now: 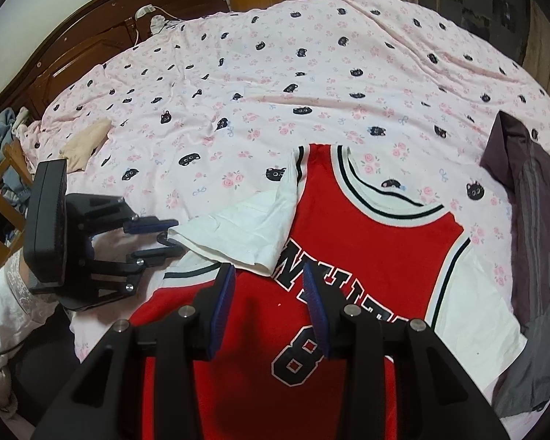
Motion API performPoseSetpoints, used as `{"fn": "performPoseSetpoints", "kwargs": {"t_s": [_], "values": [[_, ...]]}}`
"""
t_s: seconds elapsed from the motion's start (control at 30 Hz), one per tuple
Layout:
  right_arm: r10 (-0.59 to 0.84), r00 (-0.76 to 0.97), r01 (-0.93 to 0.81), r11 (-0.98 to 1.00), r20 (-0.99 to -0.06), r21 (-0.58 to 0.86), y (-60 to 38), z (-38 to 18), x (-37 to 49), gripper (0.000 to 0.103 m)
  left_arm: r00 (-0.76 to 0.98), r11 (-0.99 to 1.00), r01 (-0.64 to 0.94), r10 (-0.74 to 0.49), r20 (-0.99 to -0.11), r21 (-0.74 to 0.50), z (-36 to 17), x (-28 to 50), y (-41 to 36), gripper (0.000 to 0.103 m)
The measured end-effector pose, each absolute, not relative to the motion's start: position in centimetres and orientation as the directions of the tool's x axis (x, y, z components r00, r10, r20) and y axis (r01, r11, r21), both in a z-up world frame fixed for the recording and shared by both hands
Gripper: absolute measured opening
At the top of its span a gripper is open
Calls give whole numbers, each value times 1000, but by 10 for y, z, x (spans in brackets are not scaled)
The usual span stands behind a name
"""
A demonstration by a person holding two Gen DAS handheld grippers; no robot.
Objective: Fold clothes
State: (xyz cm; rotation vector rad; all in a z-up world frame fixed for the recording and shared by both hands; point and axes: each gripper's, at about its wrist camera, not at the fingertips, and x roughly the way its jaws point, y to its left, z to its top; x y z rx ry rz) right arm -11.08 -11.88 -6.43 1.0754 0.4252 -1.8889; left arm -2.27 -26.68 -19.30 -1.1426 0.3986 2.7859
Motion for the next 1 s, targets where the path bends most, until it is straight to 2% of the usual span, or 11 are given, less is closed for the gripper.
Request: {"fn": "performPoseSetpoints", "kwargs": {"t_s": [0.07, 0.1, 0.43, 0.9, 1.0], "values": [[-543, -201, 815, -554, -816, 168, -118, -67, -116, 31, -708, -963, -202, 17, -706, 179, -194, -22, -266, 5], [-549, -188, 806, -561, -815, 191, -117, -68, -118, 30, -708, -964, -205, 26, -705, 170, -193, -22, -266, 4], [-560, -161, 740, -613, -813, 276, -129, -71, -128, 30, -723, -970, -172, 6, -691, 171, -192, -14, -263, 3], [-564, -73, 595, -687, -823, 418, -134, -105, -143, 31, -731, -969, -156, -18, -682, 193, -194, -14, -263, 3], [-576, -57, 580, -684, -816, 443, -135, -108, -145, 21, -733, -969, -153, -21, -680, 195, -194, -14, -261, 3]]}}
